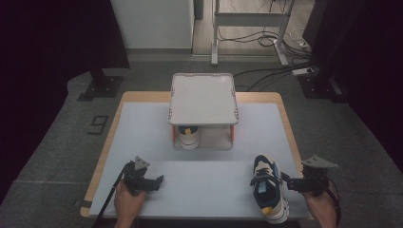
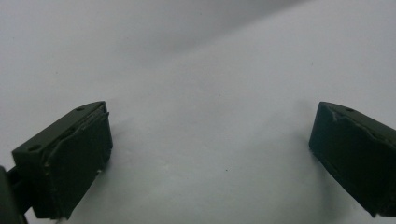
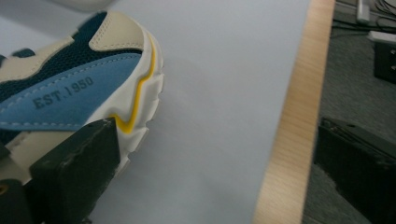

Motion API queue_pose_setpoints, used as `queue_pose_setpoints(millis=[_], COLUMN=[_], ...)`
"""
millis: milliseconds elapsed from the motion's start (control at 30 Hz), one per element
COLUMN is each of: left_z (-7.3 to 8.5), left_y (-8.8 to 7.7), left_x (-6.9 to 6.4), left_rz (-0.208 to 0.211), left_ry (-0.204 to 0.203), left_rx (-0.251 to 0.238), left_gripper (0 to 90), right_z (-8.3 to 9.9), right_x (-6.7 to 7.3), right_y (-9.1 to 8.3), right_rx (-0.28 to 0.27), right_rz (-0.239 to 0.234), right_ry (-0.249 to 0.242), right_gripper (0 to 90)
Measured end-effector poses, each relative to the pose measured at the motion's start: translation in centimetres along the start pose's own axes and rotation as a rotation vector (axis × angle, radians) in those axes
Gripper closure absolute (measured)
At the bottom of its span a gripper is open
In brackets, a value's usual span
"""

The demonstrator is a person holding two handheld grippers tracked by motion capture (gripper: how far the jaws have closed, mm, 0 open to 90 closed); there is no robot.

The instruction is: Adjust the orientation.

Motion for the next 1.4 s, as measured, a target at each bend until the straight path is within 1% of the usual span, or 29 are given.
queue_pose_setpoints(millis=[33, 67, 133, 167, 200, 233, 267, 367, 433, 567, 700, 767, 800, 833, 867, 900, 933, 1033, 1100, 1167, 1200, 1233, 1300, 1400], left_z=[0.0, 0.0, 0.0, 0.0, 0.0, 0.0, 0.0, 0.0, 0.0, 0.0, 0.0, 0.0, 0.0, 0.0, 0.0, 0.0, 0.0, 0.0, 0.0, 0.0, 0.0, 0.0, 0.0, 0.0], left_y=[0.0, 0.0, 0.0, 0.0, 0.0, 0.0, 0.0, 0.0, 0.0, 0.0, 0.0, 0.0, 0.0, 0.0, 0.0, 0.0, 0.0, 0.0, 0.0, 0.0, 0.0, 0.0, 0.0, 0.0], left_x=[0.0, 0.0, 0.0, 0.0, 0.0, 0.0, 0.0, 0.0, 0.0, 0.0, 0.0, 0.0, 0.0, 0.0, 0.0, 0.0, 0.0, 0.0, 0.0, 0.0, 0.0, 0.0, 0.0, 0.0], left_rz=[0.0, 0.0, 0.0, -0.001, 0.0, 0.0, 0.0, 0.0, 0.001, 0.0, 0.0, 0.001, 0.0, 0.0, 0.001, 0.001, 0.001, -0.001, -0.001, -0.001, -0.001, -0.001, -0.001, -0.002], left_ry=[0.0, 0.0, 0.0, 0.0, 0.0, 0.0, 0.0, 0.0, 0.0, 0.0, 0.0, 0.0, 0.001, 0.001, 0.001, 0.001, 0.0, 0.002, 0.002, 0.003, 0.003, 0.004, 0.005, 0.005], left_rx=[0.0, 0.0, 0.0, 0.0, 0.0, 0.0, 0.0, 0.0, -0.001, 0.0, 0.0, 0.0, 0.0, 0.0, -0.001, -0.001, -0.001, -0.001, -0.001, -0.001, -0.001, -0.001, -0.001, -0.001], left_gripper=[0.0, 0.0, 0.0, 0.0, 0.0, 0.0, 0.0, 0.0, 0.0, 0.0, 0.0, 0.0, 0.0, 0.0, 0.0, 0.0, 0.0, 0.0, 0.0, 0.0, 0.0, 0.0, 0.0, 0.0], right_z=[0.2, 0.4, 0.9, 0.9, 1.2, 1.2, 1.5, 1.7, 1.8, 1.4, 0.9, 0.7, 0.7, 0.7, 0.6, 0.6, 0.7, 1.0, 1.3, 1.8, 1.8, 2.5, 2.9, 3.6], right_x=[-0.3, -0.4, -1.0, -1.0, -1.6, -1.6, -1.9, -1.8, -1.7, -1.2, 0.2, 1.2, 1.6, 1.6, 2.8, 3.3, 4.1, 5.6, 6.5, 7.2, 7.2, 7.8, 7.9, 7.7], right_y=[0.1, 0.2, 0.4, 0.4, 0.2, 0.2, -0.1, -0.8, -1.7, -3.5, -5.2, -6.0, -6.2, -6.2, -6.8, -6.9, -7.2, -7.5, -7.6, -7.6, -7.6, -7.3, -7.0, -6.5], right_rx=[0.003, 0.007, 0.016, 0.016, 0.012, 0.012, 0.023, 0.026, 0.022, 0.004, -0.011, -0.014, -0.015, -0.015, -0.018, -0.017, -0.014, -0.019, -0.024, -0.029, -0.029, -0.023, -0.024, -0.022], right_rz=[0.006, -0.001, 0.027, 0.027, 0.004, 0.004, 0.025, 0.014, 0.012, -0.02, -0.077, -0.104, -0.112, -0.112, -0.137, -0.147, -0.161, -0.182, -0.2, -0.209, -0.209, -0.21, -0.186, -0.151], right_ry=[0.003, 0.012, 0.011, 0.011, 0.056, 0.056, 0.047, 0.047, 0.048, 0.07, 0.085, 0.086, 0.085, 0.085, 0.076, 0.072, 0.064, 0.043, 0.041, 0.048, 0.048, 0.051, 0.046, 0.055], right_gripper=[2.5, 3.6, 10.6, 10.6, 6.4, 6.4, 6.4, 6.4, 5.9, 4.9, 3.0, 1.6, 1.0, 1.0, 0.0, 0.0, 0.0, 0.0, 0.0, 0.0, 0.0, 0.0, 0.0, 0.0])
Point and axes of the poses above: each handheld gripper's, and its own axes: y roughly forward along the jaws, z roughly out of its underside, x roughly to its left, the point moved 6 cm from there along y, roughly forward along the jaws, and after that the axes turned 14 degrees about y, right-handed, at the moved point
